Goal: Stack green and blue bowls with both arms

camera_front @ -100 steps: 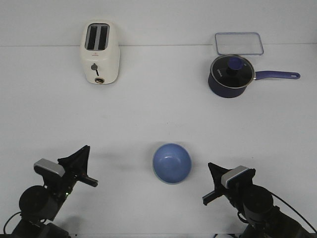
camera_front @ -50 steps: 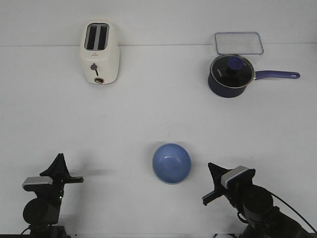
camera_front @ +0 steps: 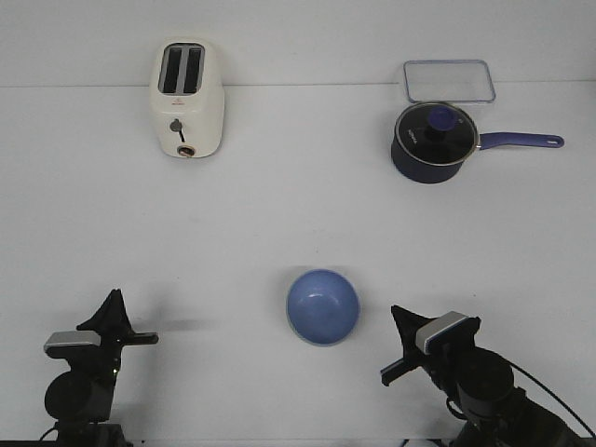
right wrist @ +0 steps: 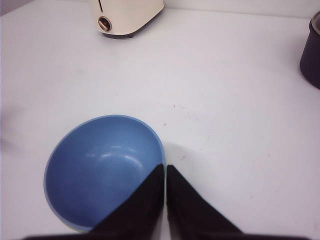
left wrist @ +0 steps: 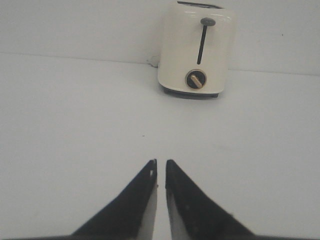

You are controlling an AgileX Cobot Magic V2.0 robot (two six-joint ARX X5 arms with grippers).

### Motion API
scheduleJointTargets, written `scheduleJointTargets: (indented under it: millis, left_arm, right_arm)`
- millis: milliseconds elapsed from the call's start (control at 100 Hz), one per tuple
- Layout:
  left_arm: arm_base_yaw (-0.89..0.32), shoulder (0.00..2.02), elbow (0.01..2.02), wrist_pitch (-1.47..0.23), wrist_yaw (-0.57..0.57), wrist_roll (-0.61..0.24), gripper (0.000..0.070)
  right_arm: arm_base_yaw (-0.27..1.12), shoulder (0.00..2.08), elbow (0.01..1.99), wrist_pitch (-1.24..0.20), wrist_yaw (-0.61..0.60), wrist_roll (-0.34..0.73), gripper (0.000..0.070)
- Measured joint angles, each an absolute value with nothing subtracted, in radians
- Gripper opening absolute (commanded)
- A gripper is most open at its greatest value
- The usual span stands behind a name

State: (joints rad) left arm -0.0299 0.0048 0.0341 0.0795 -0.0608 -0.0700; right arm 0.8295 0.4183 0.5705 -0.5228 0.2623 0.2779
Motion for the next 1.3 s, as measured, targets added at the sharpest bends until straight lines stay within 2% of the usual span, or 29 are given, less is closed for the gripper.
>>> scheduleJointTargets:
  millis: [220, 300, 440, 650, 740, 970, 1300]
  left_arm:
    - [-0.03, 0.005, 0.034, 0.08, -0.061, -0.07, 0.0015]
    - [-0.03, 0.005, 0.034, 0.079, -0.061, -0.07, 0.0015]
    - [-0.03, 0.005, 0.034, 0.08, -0.061, -0.07, 0.0015]
    - [-0.03, 0.005, 0.034, 0.08, -0.061, -0.07, 0.0015]
    - [-0.03, 0.005, 0.034, 0.081, -0.061, -0.07, 0.0015]
    - [-0.03, 0.005, 0.034, 0.083, -0.061, -0.07, 0.0015]
    - [-0.03, 0.005, 0.034, 0.086, -0.061, -0.07, 0.0015]
  right_arm:
    - [0.828, 0.418, 0.57, -0.523, 0.262, 0.278, 0.0009]
    - [0.78, 0.41, 0.57, -0.521, 0.258, 0.245, 0.0009]
    - [0.548, 0.352, 0.505, -0.423, 0.159, 0.149, 0.0009]
    - [0.116, 0.154, 0.254, -0.249, -0.051, 0.037, 0.0009]
    - [0.019, 0.081, 0.164, -0.205, -0.078, 0.018, 0.0009]
    - [-0.007, 0.007, 0.036, -0.175, -0.078, 0.001, 0.0009]
    - [-0.007, 0.004, 0.015, -0.13, -0.078, 0.004, 0.0009]
